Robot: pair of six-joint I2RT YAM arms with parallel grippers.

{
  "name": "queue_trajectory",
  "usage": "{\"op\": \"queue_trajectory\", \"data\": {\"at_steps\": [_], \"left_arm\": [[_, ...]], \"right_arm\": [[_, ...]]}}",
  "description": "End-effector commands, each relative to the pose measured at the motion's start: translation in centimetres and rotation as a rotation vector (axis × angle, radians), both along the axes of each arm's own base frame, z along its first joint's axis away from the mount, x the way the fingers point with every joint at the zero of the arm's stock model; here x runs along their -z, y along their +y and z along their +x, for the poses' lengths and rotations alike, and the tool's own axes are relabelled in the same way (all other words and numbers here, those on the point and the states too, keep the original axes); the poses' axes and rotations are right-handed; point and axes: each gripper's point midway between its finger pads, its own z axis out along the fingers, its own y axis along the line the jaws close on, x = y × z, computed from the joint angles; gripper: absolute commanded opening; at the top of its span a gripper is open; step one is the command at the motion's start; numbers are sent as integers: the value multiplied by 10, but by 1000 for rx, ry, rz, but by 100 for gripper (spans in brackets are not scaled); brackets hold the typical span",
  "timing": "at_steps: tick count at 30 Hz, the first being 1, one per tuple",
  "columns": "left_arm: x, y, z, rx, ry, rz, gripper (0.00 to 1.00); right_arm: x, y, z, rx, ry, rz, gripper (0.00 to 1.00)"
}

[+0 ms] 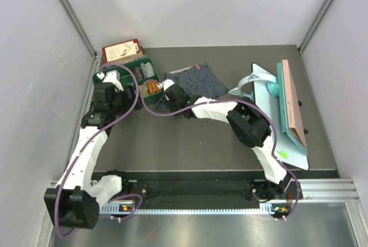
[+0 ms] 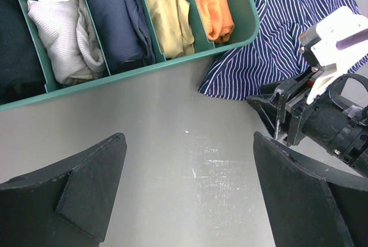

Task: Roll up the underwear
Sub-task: Move the underwear to the center of the board.

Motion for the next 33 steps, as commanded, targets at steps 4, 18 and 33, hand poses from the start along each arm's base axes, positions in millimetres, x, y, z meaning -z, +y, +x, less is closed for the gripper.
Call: {"op": "queue_trajectory", "data": {"at_steps": [4,18,33], "left_arm": [[-14,-2,6,14,-64,-8,95],[-16,-10,3,37,-70,-33,95],[-1,-35,-4,87,8,-75,91]], "right_arm": [[34,-25,-21,2,68,-107,16],[9,-46,-69,-27,144,5,0],[20,-118,-198,-24,325,-53,0]]}}
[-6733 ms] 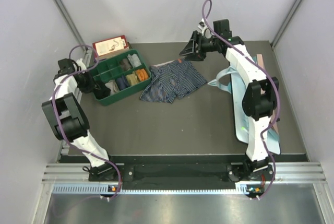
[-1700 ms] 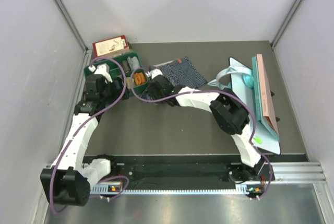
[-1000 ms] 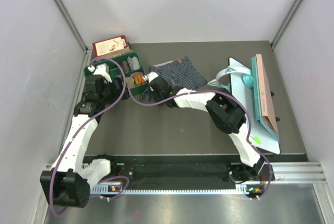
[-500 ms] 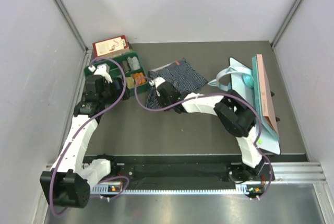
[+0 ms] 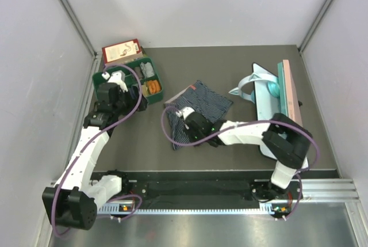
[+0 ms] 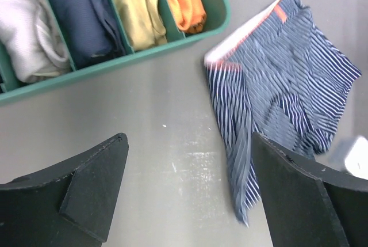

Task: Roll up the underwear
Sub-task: Move the underwear to the center of the board.

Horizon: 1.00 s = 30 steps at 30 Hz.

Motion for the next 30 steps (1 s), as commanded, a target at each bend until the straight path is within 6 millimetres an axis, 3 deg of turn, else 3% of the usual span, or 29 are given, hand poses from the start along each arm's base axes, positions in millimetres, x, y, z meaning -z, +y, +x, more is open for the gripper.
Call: {"op": "queue_trajectory", "data": {"at_steps": [1,2,7,10,12,17,22,24,26,30], "left_arm": [[3,-13,1,30,13,-27,91],[2,-17,1,41,13,-28,91],[7,-34,-1,49,41,-40,88],[17,-54,-7,76,68,-46,88],[27,-69,-13,109,87,-69,88],[57,-84,-20,118,151,-127,88],[73,-91,-26,125,195,-177,90],[75,-93,-27,120,196,-198,90],[75,-94,-29,116,188,-221,90],[76,-95,-31,112,188,-236,89]], "right_arm": [[10,-46,-62,12,143,-75,0],[-3,-48,-67,8,133,-49,0],[-5,-64,-107,-26,217,-54,2],[-24,-60,-113,2,228,16,21],[-47,-52,-111,29,213,105,33],[-90,-18,-96,88,166,355,58],[-85,6,-79,129,184,401,64],[-72,9,-65,168,198,384,64],[-58,12,-60,176,237,373,64],[-54,30,-56,123,241,403,65]]}}
